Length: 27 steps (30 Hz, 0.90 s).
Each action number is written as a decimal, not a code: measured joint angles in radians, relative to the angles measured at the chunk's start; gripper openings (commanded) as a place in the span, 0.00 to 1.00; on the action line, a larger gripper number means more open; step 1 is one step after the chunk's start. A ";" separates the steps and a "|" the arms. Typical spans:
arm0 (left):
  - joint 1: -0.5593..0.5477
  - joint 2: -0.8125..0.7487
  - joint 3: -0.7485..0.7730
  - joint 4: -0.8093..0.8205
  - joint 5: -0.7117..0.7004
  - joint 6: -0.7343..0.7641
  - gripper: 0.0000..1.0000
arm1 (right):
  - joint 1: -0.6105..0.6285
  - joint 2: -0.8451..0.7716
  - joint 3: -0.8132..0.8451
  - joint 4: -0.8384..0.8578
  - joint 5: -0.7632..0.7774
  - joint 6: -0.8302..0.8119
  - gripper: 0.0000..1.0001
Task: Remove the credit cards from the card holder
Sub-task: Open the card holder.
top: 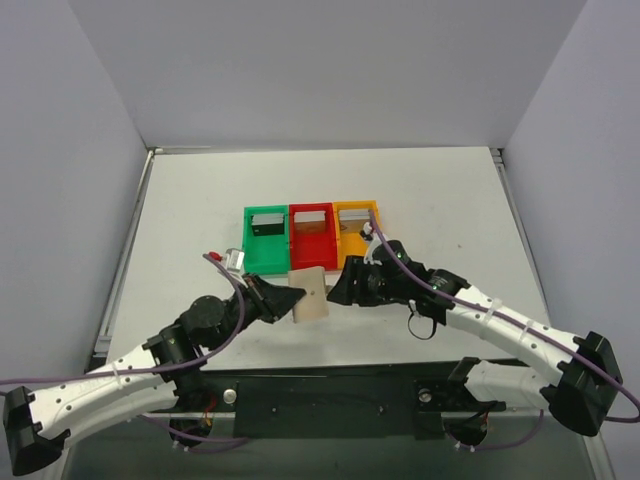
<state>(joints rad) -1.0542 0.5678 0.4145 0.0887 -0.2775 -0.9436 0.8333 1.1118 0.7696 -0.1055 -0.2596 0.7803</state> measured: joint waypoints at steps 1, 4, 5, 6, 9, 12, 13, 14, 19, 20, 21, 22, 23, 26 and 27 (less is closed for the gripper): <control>0.013 -0.002 -0.009 0.018 0.026 -0.007 0.00 | -0.007 0.000 -0.005 0.005 -0.006 0.000 0.43; 0.074 -0.014 -0.029 0.069 0.113 -0.035 0.00 | -0.034 -0.005 -0.028 0.019 -0.021 0.000 0.44; 0.109 -0.019 -0.038 0.095 0.158 -0.049 0.00 | -0.045 -0.010 -0.040 0.021 -0.023 0.000 0.45; 0.142 -0.024 -0.045 0.113 0.190 -0.063 0.00 | -0.056 -0.018 -0.053 0.021 -0.027 0.000 0.45; 0.241 -0.031 -0.070 0.176 0.293 -0.108 0.00 | -0.105 -0.056 -0.093 0.017 -0.046 -0.001 0.45; 0.305 -0.029 -0.089 0.220 0.372 -0.145 0.00 | -0.148 -0.100 -0.108 0.016 -0.069 -0.003 0.49; 0.316 -0.027 -0.090 0.229 0.395 -0.151 0.00 | -0.161 -0.116 -0.110 0.015 -0.078 -0.005 0.52; 0.325 -0.023 -0.091 0.239 0.418 -0.157 0.00 | -0.171 -0.136 -0.110 0.016 -0.088 -0.008 0.54; 0.346 0.025 -0.090 0.314 0.530 -0.172 0.00 | -0.180 -0.248 -0.101 0.027 -0.160 -0.026 0.65; 0.349 0.043 -0.090 0.333 0.553 -0.175 0.00 | -0.180 -0.261 -0.088 0.027 -0.172 -0.026 0.66; 0.350 0.062 -0.090 0.354 0.576 -0.179 0.00 | -0.180 -0.268 -0.070 0.027 -0.183 -0.026 0.66; 0.351 0.084 -0.090 0.375 0.596 -0.181 0.00 | -0.180 -0.271 -0.050 0.029 -0.195 -0.026 0.67; 0.351 0.102 -0.090 0.391 0.614 -0.185 0.00 | -0.180 -0.271 -0.030 0.034 -0.202 -0.026 0.67; 0.351 0.132 -0.090 0.418 0.650 -0.195 0.00 | -0.180 -0.272 0.011 0.048 -0.220 -0.025 0.68; 0.351 0.136 -0.090 0.425 0.657 -0.197 0.00 | -0.180 -0.273 0.021 0.050 -0.224 -0.025 0.68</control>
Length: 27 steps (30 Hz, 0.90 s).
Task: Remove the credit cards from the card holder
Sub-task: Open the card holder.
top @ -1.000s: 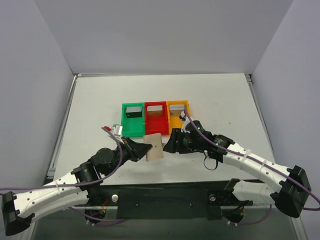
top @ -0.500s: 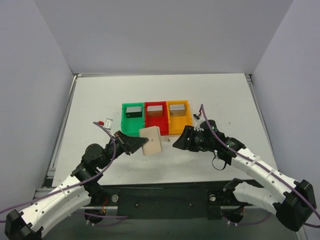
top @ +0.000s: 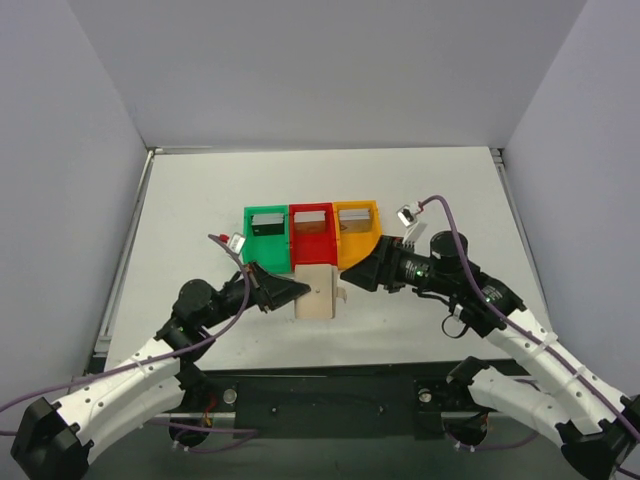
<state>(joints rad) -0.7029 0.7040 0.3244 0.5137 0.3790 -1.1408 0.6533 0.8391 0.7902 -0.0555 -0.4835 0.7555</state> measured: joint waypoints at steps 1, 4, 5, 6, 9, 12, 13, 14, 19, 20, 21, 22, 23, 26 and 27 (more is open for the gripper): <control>0.000 0.001 0.000 0.008 0.005 -0.001 0.00 | 0.000 0.000 0.007 0.003 -0.005 0.000 0.67; 0.000 0.001 0.002 0.031 0.019 -0.004 0.00 | 0.000 0.005 0.014 0.009 -0.018 0.000 0.62; 0.000 0.001 0.003 0.039 0.024 -0.006 0.00 | 0.000 0.010 0.014 0.010 -0.024 0.000 0.58; 0.000 0.001 0.003 0.048 0.027 -0.009 0.00 | 0.000 0.019 0.013 0.014 -0.031 0.003 0.55; 0.000 0.001 0.004 0.072 0.039 -0.018 0.00 | 0.000 0.043 -0.006 0.061 -0.056 0.017 0.53; 0.000 0.001 0.005 0.080 0.045 -0.026 0.00 | 0.000 0.055 -0.039 0.100 -0.079 0.040 0.50; 0.000 0.001 0.005 0.081 0.047 -0.027 0.00 | 0.000 0.059 -0.044 0.109 -0.085 0.047 0.49; 0.000 0.001 0.005 0.082 0.048 -0.029 0.00 | 0.000 0.061 -0.047 0.116 -0.090 0.053 0.47; 0.000 0.003 0.005 0.099 0.049 -0.039 0.00 | 0.000 0.066 -0.051 0.165 -0.120 0.073 0.41; 0.000 0.004 0.005 0.106 0.049 -0.043 0.00 | 0.000 0.069 -0.056 0.181 -0.128 0.081 0.39; 0.000 0.006 0.005 0.113 0.049 -0.048 0.00 | 0.000 0.074 -0.063 0.197 -0.137 0.089 0.38; 0.000 0.008 0.005 0.121 0.050 -0.052 0.00 | 0.000 0.080 -0.069 0.214 -0.146 0.098 0.38; 0.000 0.012 0.005 0.128 0.050 -0.055 0.00 | 0.001 0.087 -0.077 0.233 -0.155 0.109 0.37; 0.000 0.024 0.005 0.145 0.050 -0.063 0.00 | 0.002 0.105 -0.089 0.260 -0.171 0.129 0.33; 0.000 0.029 0.004 0.150 0.050 -0.066 0.00 | 0.002 0.109 -0.091 0.270 -0.175 0.135 0.32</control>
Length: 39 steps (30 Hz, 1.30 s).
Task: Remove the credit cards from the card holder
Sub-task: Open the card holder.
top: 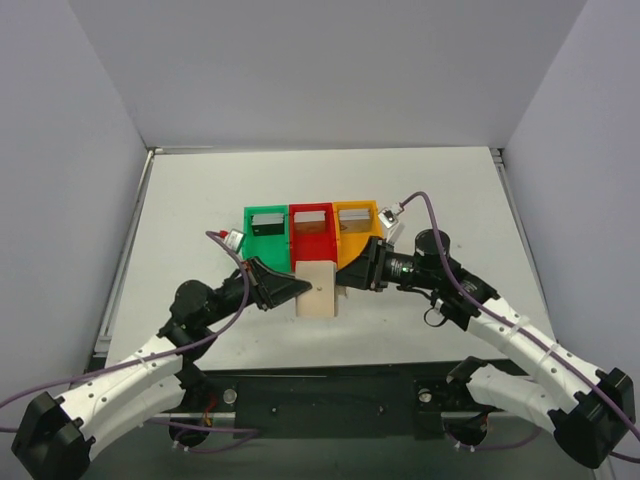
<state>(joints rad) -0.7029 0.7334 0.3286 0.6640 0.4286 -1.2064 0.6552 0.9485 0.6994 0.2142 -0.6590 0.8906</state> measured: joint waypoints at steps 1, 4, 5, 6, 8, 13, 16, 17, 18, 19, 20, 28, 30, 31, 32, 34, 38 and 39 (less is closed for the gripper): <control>0.000 0.004 0.000 0.005 0.000 -0.003 0.00 | 0.000 0.002 -0.002 0.008 -0.005 0.004 0.31; 0.000 0.020 0.000 0.023 0.000 -0.010 0.00 | 0.001 0.003 -0.002 0.026 -0.018 0.015 0.26; 0.000 0.024 0.000 0.029 0.000 -0.011 0.00 | 0.001 0.003 -0.003 0.034 -0.024 0.020 0.25; 0.000 0.028 0.000 0.036 0.000 -0.012 0.00 | 0.001 0.005 -0.005 0.052 -0.035 0.031 0.24; 0.000 0.032 0.000 0.040 -0.001 -0.012 0.00 | 0.001 0.010 -0.008 0.079 -0.050 0.049 0.24; 0.000 0.035 -0.001 0.048 -0.002 -0.011 0.00 | 0.001 0.018 -0.019 0.127 -0.077 0.082 0.04; 0.001 0.035 -0.003 0.047 -0.006 -0.009 0.14 | 0.001 0.018 -0.019 0.135 -0.085 0.088 0.00; 0.002 0.035 -0.005 0.046 -0.006 -0.008 0.23 | 0.001 0.018 -0.019 0.135 -0.085 0.089 0.00; 0.002 0.034 -0.005 0.043 -0.008 -0.006 0.45 | 0.001 0.018 -0.019 0.134 -0.085 0.087 0.00; 0.003 0.032 -0.006 0.041 -0.010 -0.003 0.54 | 0.001 0.018 -0.019 0.129 -0.085 0.084 0.00; 0.002 0.029 -0.007 0.035 -0.012 0.003 0.66 | 0.001 0.016 -0.019 0.121 -0.086 0.078 0.00; 0.003 0.006 -0.007 -0.007 -0.057 0.026 0.77 | 0.002 -0.011 0.055 -0.100 -0.066 -0.030 0.00; 0.003 0.010 -0.007 -0.011 -0.058 0.031 0.77 | 0.002 -0.014 0.084 -0.143 -0.061 -0.053 0.00; 0.003 0.017 -0.007 -0.010 -0.058 0.033 0.77 | 0.005 -0.015 0.097 -0.163 -0.056 -0.063 0.00; 0.003 0.026 -0.007 -0.010 -0.058 0.035 0.77 | 0.006 -0.016 0.108 -0.180 -0.050 -0.072 0.00; 0.003 0.048 -0.007 -0.012 -0.057 0.039 0.77 | 0.008 -0.016 0.143 -0.250 -0.025 -0.098 0.00; 0.003 0.063 -0.007 -0.028 -0.057 0.042 0.77 | 0.012 -0.015 0.208 -0.365 0.027 -0.147 0.00; 0.002 0.061 -0.007 -0.029 -0.057 0.044 0.77 | 0.014 -0.015 0.222 -0.392 0.039 -0.160 0.00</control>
<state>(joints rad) -0.7006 0.7944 0.3218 0.6346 0.3714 -1.1625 0.6689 0.9337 0.9215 -0.1776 -0.6201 0.7303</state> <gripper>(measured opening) 0.771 0.019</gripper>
